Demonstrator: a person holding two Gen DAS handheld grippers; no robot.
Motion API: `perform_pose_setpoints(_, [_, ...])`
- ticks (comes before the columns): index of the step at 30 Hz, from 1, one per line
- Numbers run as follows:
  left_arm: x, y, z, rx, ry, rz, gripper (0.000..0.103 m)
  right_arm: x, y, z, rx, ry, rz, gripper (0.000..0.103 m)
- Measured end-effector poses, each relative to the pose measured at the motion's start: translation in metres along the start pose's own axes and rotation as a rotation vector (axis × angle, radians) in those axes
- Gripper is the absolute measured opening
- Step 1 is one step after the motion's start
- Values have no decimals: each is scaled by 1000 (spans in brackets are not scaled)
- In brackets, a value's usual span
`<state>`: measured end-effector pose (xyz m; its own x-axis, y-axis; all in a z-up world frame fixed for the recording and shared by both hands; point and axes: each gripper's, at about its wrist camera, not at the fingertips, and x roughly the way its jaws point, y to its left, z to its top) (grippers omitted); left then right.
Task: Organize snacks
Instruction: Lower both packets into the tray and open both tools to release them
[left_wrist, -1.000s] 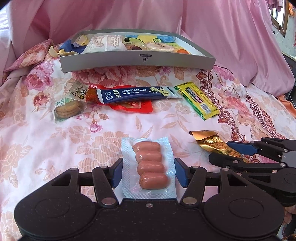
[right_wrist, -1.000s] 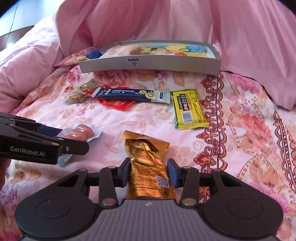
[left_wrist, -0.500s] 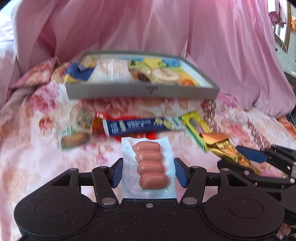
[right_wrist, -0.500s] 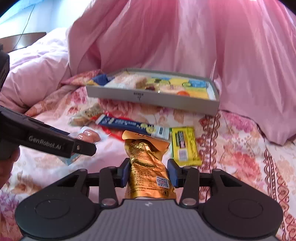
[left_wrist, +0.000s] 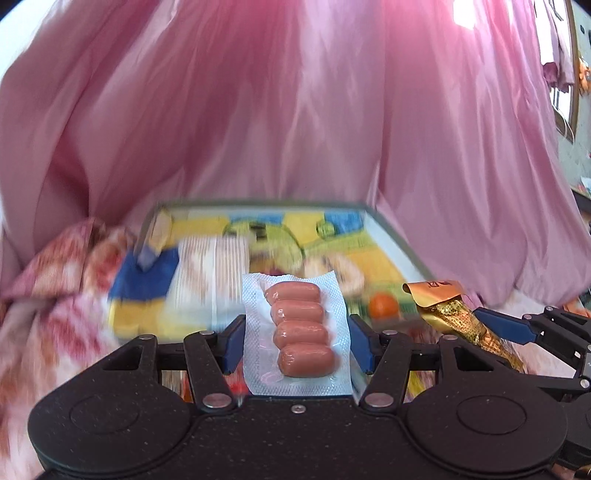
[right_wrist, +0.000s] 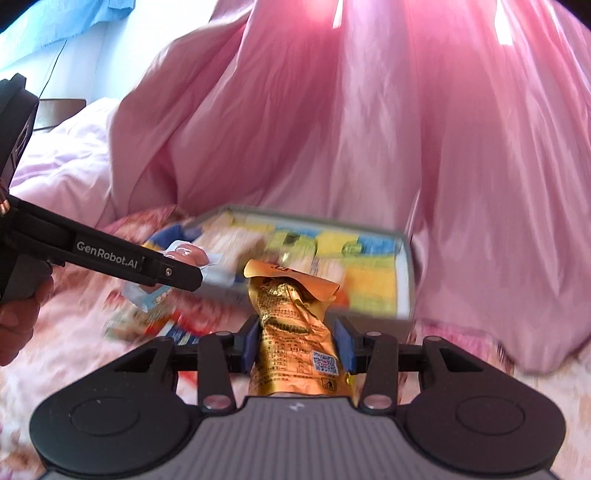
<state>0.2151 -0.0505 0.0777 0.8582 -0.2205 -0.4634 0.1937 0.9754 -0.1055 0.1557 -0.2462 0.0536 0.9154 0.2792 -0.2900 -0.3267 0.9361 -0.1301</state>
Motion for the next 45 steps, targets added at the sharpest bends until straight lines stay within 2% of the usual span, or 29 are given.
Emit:
perform_pose_setpoints(4, [23, 2, 27, 8, -23, 15, 59, 26, -15, 23, 6, -13, -7, 48])
perform_pose_setpoints(10, [59, 7, 49, 18, -25, 24, 59, 66, -28, 40, 32, -20, -29, 48])
perform_pose_setpoints(22, [111, 11, 52, -8, 20, 19, 59, 120, -40, 29, 39, 48, -71, 48])
perform_pose_setpoints(35, [135, 12, 35, -18, 72, 27, 60, 133, -44, 15, 54, 81, -60, 49])
perform_pose_setpoints(43, [140, 10, 33, -39, 118, 34, 62, 134, -46, 15, 87, 84, -56, 55])
perform_pose_setpoints(45, [140, 10, 33, -42, 125, 28, 66, 135, -47, 14, 93, 85, -58, 58])
